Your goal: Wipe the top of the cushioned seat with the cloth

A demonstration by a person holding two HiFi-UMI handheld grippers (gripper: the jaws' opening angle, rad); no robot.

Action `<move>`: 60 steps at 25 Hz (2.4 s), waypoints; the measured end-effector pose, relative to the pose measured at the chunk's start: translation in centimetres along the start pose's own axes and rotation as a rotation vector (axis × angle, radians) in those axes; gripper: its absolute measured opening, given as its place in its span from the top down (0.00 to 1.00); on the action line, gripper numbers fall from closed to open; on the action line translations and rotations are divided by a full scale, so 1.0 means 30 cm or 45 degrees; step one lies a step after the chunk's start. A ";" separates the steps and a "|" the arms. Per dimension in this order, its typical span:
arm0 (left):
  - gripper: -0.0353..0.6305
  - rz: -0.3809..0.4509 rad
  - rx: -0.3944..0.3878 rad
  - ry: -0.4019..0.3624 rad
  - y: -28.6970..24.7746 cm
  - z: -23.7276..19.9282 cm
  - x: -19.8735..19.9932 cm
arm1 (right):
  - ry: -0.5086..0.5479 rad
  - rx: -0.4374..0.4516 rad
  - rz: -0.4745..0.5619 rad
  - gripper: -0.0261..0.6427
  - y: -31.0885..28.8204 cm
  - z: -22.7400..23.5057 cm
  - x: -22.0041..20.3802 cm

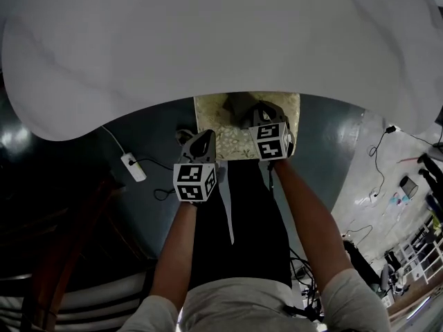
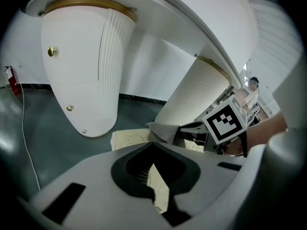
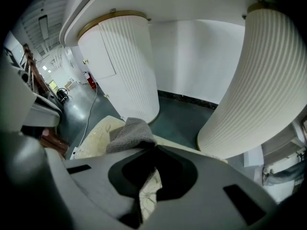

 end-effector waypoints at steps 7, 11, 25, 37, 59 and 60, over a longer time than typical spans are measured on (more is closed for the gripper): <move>0.93 -0.018 -0.027 -0.038 -0.072 0.115 0.021 | -0.040 -0.034 0.006 0.94 0.036 0.141 -0.051; 0.93 -0.032 -0.041 -0.063 -0.118 0.171 0.034 | -0.067 -0.047 -0.001 0.94 0.050 0.214 -0.086; 0.93 -0.068 -0.104 -0.140 -0.226 0.339 0.054 | -0.148 -0.112 -0.011 0.94 0.100 0.408 -0.200; 0.93 -0.045 -0.154 -0.166 -0.277 0.427 0.062 | -0.204 -0.245 0.086 0.94 0.176 0.482 -0.229; 0.93 0.366 -0.050 -0.300 0.364 0.604 0.302 | -0.250 -0.235 0.633 0.94 0.932 0.108 0.069; 0.93 0.384 -0.053 -0.297 0.400 0.613 0.314 | -0.234 -0.239 0.646 0.94 0.965 0.092 0.082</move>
Point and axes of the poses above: the fingertips, and each gripper's own axes: y backward along the fingers, z to its right, x out of its top, the point moved 3 cm from there along y, backward along the fingers, and after that the axes turned 1 degree about x, right-handed, at the moved point
